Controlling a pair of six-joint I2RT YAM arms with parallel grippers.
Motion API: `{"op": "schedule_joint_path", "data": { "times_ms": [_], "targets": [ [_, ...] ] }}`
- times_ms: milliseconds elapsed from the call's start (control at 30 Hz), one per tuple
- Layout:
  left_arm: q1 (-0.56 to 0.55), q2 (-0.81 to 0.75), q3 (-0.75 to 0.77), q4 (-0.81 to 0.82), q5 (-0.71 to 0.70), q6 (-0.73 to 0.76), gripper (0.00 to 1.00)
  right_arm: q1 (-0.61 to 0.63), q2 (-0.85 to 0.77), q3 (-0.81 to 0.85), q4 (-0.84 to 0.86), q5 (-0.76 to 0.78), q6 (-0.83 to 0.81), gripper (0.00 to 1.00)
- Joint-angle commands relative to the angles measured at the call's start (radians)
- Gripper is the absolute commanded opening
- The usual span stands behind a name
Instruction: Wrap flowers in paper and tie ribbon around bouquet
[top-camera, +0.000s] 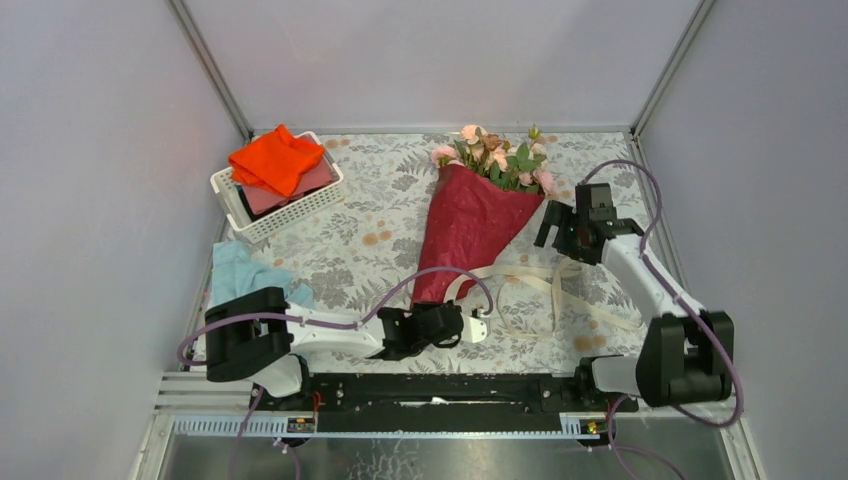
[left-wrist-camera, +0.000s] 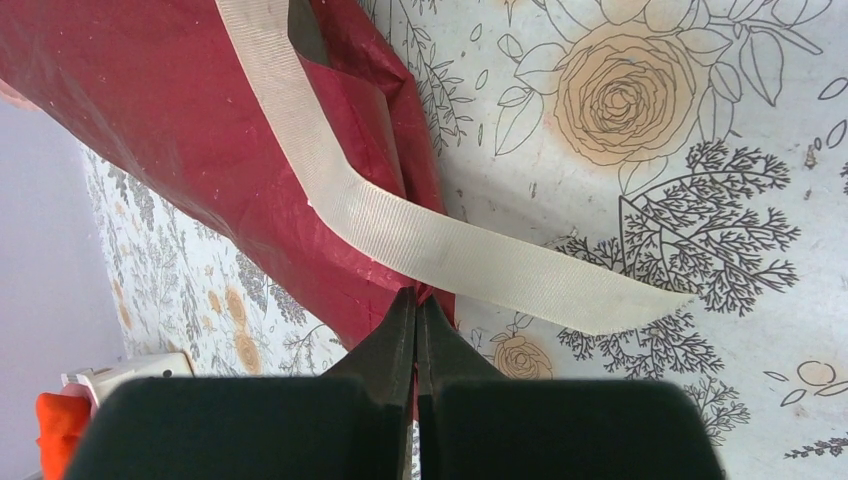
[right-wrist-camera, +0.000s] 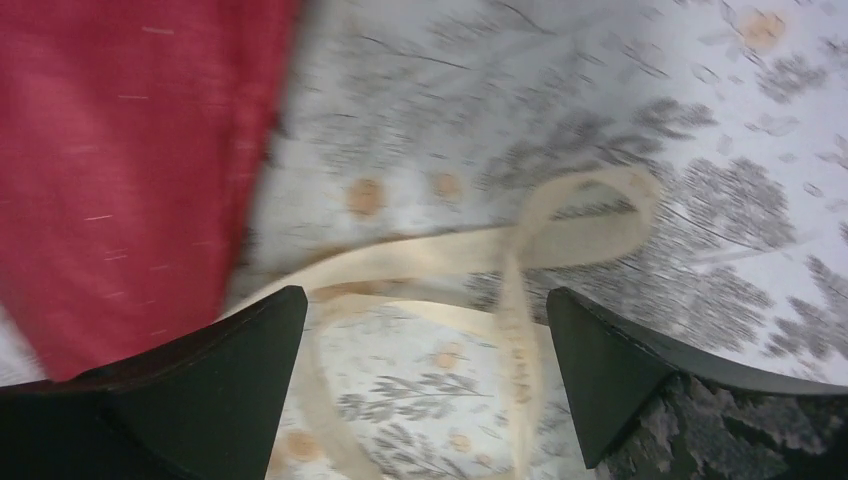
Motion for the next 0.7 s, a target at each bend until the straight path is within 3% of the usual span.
{"op": "schedule_joint_path", "data": {
  "times_ms": [0, 133, 300, 600, 667],
  "targets": [
    [0.006, -0.024, 0.029, -0.005, 0.006, -0.018, 0.00, 0.074, -0.155, -0.083, 0.239, -0.195, 0.105, 1.00],
    [0.006, -0.013, 0.037, -0.015, 0.013, -0.020, 0.00, 0.119, -0.069, -0.182, 0.516, -0.397, 0.288, 1.00],
    [0.005, -0.016, 0.037, -0.021, 0.015, -0.023, 0.00, 0.120, 0.103, -0.192, 0.677, -0.386, 0.378, 1.00],
    [0.006, -0.001, 0.039, -0.027, 0.028, -0.026, 0.00, 0.122, 0.321, -0.181, 0.834, -0.416, 0.393, 1.00],
    [0.006, -0.001, 0.037, -0.029, 0.027, -0.026, 0.00, 0.122, 0.372, -0.185, 0.879, -0.443, 0.413, 0.95]
  ]
}}
